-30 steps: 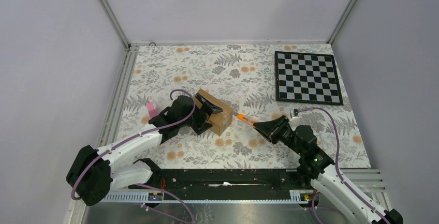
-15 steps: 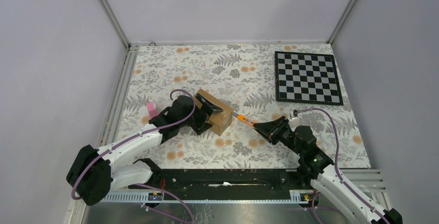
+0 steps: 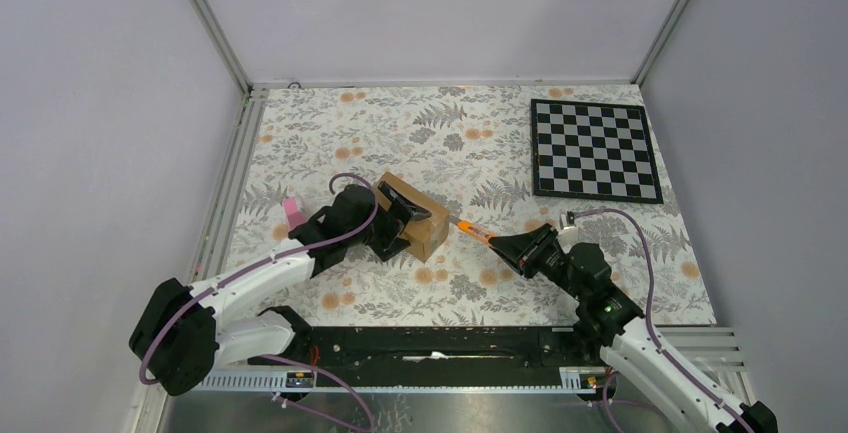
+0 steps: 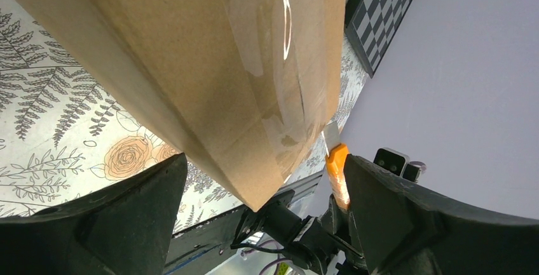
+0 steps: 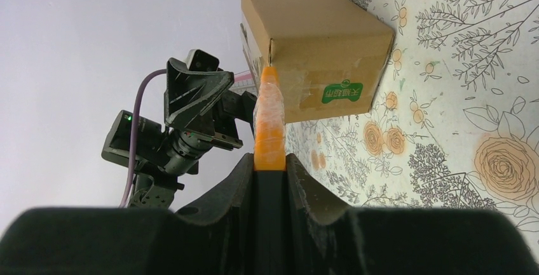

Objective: Unpack the express box
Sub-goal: Cut the express box at the center of the board.

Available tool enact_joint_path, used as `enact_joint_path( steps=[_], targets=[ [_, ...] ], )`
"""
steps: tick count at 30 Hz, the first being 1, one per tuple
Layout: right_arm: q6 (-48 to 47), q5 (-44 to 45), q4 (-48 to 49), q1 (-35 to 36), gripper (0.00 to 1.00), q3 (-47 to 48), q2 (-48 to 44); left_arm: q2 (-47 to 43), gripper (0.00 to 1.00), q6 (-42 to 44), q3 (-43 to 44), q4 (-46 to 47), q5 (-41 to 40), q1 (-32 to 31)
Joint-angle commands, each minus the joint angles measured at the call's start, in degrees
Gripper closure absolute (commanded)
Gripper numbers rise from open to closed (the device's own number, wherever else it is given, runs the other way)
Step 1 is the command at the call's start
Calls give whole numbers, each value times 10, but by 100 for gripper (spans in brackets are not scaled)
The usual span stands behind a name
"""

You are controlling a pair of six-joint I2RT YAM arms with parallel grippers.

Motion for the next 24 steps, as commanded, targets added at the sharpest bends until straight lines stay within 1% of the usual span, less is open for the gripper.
enact_joint_path(
  steps=[1,16,24],
  targets=[
    [5,10,49,1,100,-5,11,6,2,-10,10,22,9,-3],
    [2,8,67,1,100,-8,29,18,2,-2,21,19,13,-3],
    [1,6,82,1,100,-8,44,32,3,15,42,-1,16,-2]
  ],
)
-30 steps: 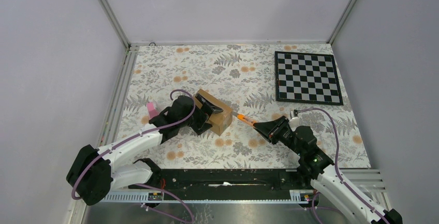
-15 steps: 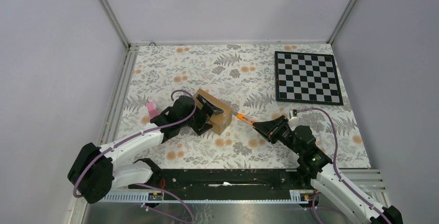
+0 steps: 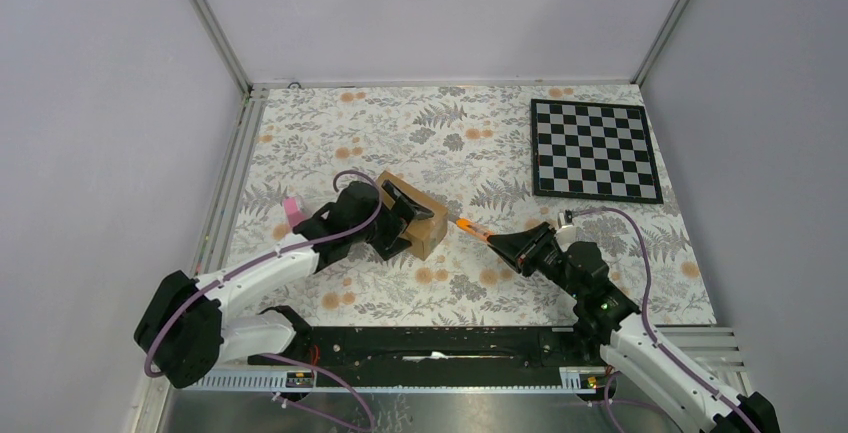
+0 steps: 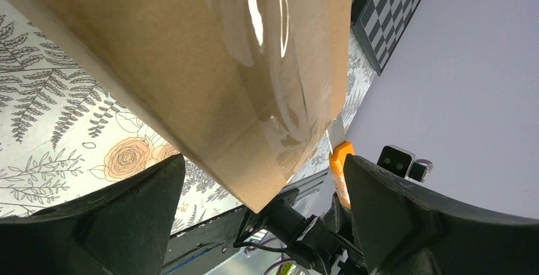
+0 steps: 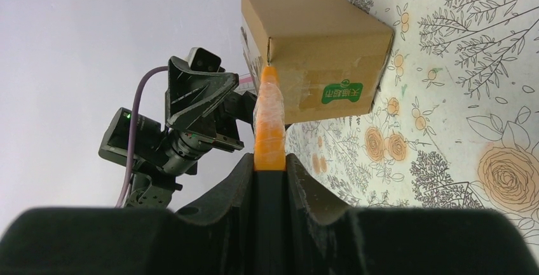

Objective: Unpack the express box
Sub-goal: Cut the express box at the center of the board.

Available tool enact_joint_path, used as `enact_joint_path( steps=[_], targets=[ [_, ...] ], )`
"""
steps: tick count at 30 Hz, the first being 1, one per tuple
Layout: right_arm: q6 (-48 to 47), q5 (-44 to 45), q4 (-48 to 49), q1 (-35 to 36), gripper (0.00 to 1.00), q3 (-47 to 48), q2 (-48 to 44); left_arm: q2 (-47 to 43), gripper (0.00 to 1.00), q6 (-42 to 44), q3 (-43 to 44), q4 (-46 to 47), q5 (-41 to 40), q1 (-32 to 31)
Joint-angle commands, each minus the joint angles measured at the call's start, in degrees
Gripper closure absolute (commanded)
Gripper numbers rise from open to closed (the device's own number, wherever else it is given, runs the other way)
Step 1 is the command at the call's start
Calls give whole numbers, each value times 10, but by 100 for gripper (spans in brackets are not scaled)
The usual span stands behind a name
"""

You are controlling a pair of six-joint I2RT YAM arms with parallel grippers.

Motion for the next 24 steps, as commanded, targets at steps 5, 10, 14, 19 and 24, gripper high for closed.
enact_joint_path(
  steps=[5,10,14,19,24],
  targets=[
    [-4,3,41,1,100,1,16,16,9,14,28,11,6,-2],
    [-7,-3,47,1,100,3,27,23,17,19,30,14,5,-2],
    [-8,-11,60,1,100,3,40,28,25,21,28,22,10,-2],
    [-13,-25,74,1,100,7,61,32,30,23,27,31,17,-2],
    [-16,-43,87,1,100,12,79,36,30,23,26,38,20,-2]
  ],
)
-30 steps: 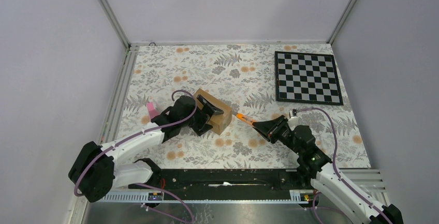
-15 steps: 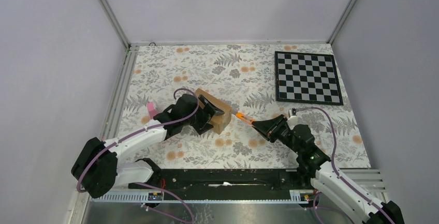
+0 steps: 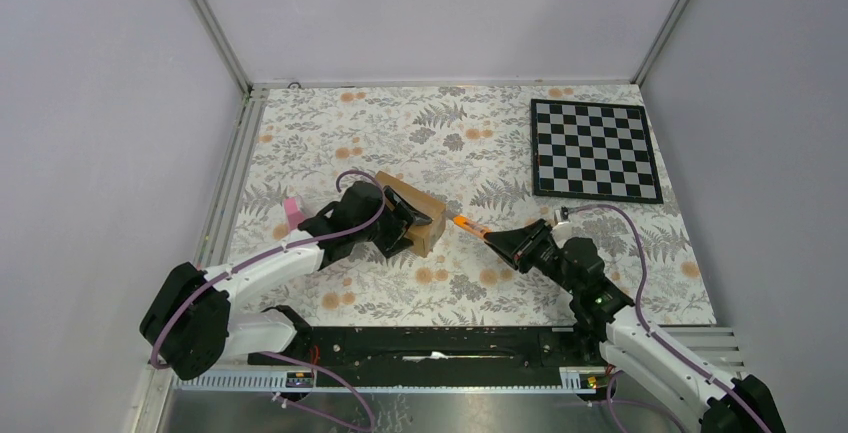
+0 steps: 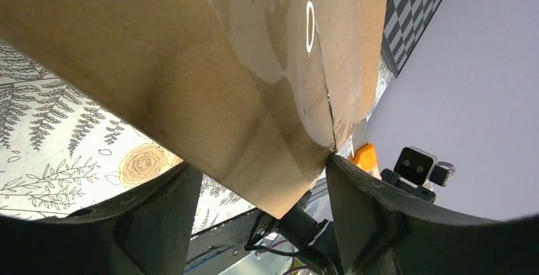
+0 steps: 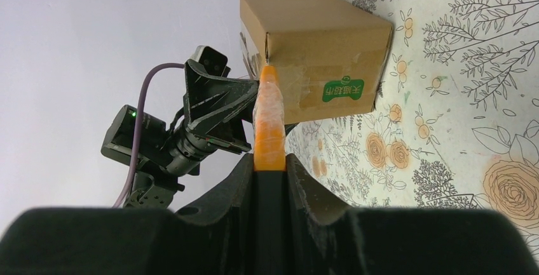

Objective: Unpack the express box
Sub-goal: Cut the express box at the center of the board.

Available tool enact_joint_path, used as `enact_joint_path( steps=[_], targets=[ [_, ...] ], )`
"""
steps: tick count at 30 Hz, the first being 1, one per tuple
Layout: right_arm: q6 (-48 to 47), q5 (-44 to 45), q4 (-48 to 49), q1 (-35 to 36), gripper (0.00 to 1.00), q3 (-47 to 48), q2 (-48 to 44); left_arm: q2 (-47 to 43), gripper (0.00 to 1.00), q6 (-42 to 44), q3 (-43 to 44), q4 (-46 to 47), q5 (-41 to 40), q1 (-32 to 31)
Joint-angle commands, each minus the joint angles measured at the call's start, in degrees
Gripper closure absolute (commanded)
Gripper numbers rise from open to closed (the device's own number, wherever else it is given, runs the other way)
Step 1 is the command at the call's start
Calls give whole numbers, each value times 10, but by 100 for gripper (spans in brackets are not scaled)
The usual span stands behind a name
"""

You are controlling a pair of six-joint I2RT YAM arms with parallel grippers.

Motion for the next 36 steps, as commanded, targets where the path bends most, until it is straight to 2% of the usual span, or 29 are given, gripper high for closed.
enact_joint_path(
  steps=[1,20,25,36],
  targets=[
    [-15,-43,27,2,100,12,18,7,30,8,22,38,18,-3],
    [-32,-83,45,22,100,34,46,7,29,7,17,52,23,-1],
    [-39,-68,1,23,100,42,39,-20,20,24,23,20,12,0],
    [-44,-41,-32,22,100,47,34,-57,1,92,100,-138,-31,2]
  ],
)
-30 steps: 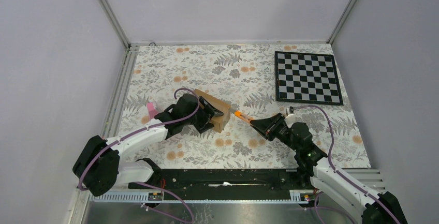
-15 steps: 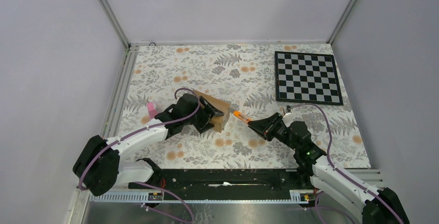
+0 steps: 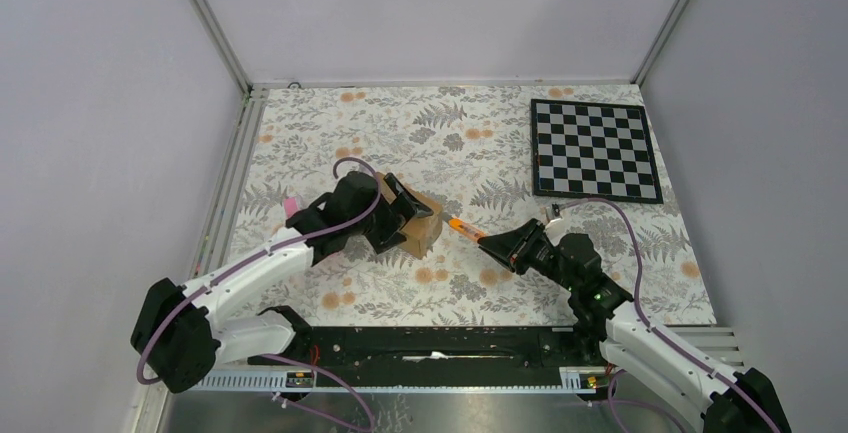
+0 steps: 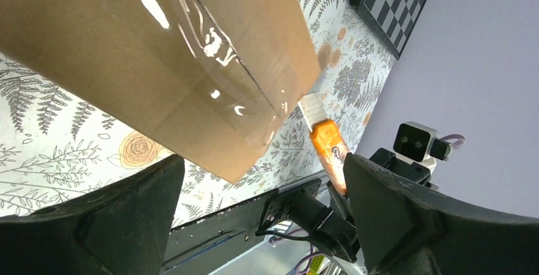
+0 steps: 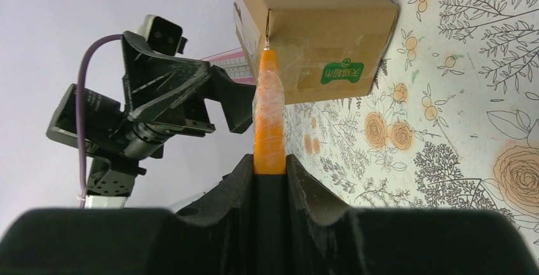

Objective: Unpack the express box
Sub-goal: Cut the express box at the center of the board.

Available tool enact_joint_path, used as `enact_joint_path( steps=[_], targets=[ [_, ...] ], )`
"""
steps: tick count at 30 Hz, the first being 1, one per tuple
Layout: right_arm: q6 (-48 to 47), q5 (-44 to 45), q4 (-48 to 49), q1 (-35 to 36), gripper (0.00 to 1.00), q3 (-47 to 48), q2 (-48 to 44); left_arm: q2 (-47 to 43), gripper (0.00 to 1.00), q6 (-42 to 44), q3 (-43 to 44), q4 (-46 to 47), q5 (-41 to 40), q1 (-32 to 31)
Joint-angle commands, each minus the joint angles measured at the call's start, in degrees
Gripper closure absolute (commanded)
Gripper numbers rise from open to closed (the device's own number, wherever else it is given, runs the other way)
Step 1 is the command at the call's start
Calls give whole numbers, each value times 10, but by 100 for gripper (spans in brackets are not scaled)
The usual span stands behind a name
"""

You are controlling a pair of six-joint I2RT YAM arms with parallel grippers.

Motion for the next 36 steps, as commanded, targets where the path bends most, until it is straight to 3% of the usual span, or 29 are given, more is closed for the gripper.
enact_joint_path(
  steps=[1,4,8,11,17,36],
  targets=[
    [-12,-6,-14,7,100,21,10,-18,1,37,51,-64,-29,2],
    [-12,-4,-14,7,100,22,14,-14,1,49,86,-109,-45,1],
    [-13,-3,-14,7,100,23,14,31,1,80,202,-198,-78,1],
    [-11,-1,-14,7,100,21,13,65,1,83,244,-197,-76,1],
    [-10,1,-12,7,100,20,14,108,1,30,217,-138,-27,1],
    [-10,-8,1,10,100,21,35,59,5,-83,78,-31,-84,13]
  ],
)
